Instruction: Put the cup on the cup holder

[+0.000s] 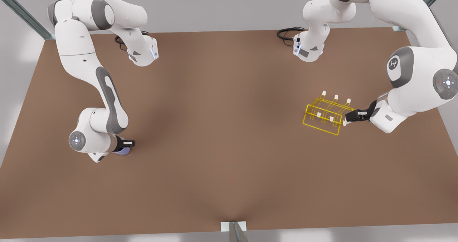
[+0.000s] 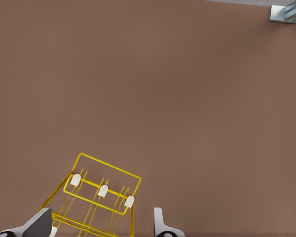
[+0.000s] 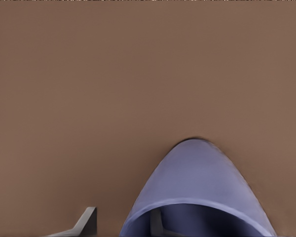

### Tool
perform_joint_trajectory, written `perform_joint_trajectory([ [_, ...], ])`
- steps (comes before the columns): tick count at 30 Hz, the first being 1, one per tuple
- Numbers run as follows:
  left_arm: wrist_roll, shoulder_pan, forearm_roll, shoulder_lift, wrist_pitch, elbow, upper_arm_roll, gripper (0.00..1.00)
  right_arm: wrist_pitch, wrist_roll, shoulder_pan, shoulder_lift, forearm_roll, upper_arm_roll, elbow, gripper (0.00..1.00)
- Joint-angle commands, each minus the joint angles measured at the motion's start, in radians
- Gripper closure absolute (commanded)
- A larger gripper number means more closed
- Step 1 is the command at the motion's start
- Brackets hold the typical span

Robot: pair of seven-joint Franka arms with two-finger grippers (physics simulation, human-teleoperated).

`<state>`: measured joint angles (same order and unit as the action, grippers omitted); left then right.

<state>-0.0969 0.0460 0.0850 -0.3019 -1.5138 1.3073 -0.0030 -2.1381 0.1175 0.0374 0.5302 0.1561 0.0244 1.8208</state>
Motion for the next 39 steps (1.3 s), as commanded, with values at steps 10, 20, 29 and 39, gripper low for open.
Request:
perform_joint_trajectory([
  [10, -0.004, 0.000, -0.001, -0.005, -0.002, 0.000, 0.000, 0.00, 0.035, 0.002, -0.008, -0.079, -0.013, -0.018, -0.032, 0.79],
  [20, -0.012, 0.000, -0.001, -0.005, -0.002, -0.003, -0.003, 0.00, 0.026, -0.249, -0.125, 0.022, 0.730, 0.112, -0.201, 0.79],
  [29, -1.677, 0.002, 0.009, 0.007, 0.061, -0.016, -0.166, 0.00, -0.181, -0.594, -0.231, 0.326, 0.988, 0.362, -0.629, 0.79],
  [39, -2.069, 0.023, -0.024, -0.206, -0.154, -0.105, -0.218, 0.00, -0.391, -0.659, -0.471, 0.599, 0.994, 0.411, -0.877, 0.79],
])
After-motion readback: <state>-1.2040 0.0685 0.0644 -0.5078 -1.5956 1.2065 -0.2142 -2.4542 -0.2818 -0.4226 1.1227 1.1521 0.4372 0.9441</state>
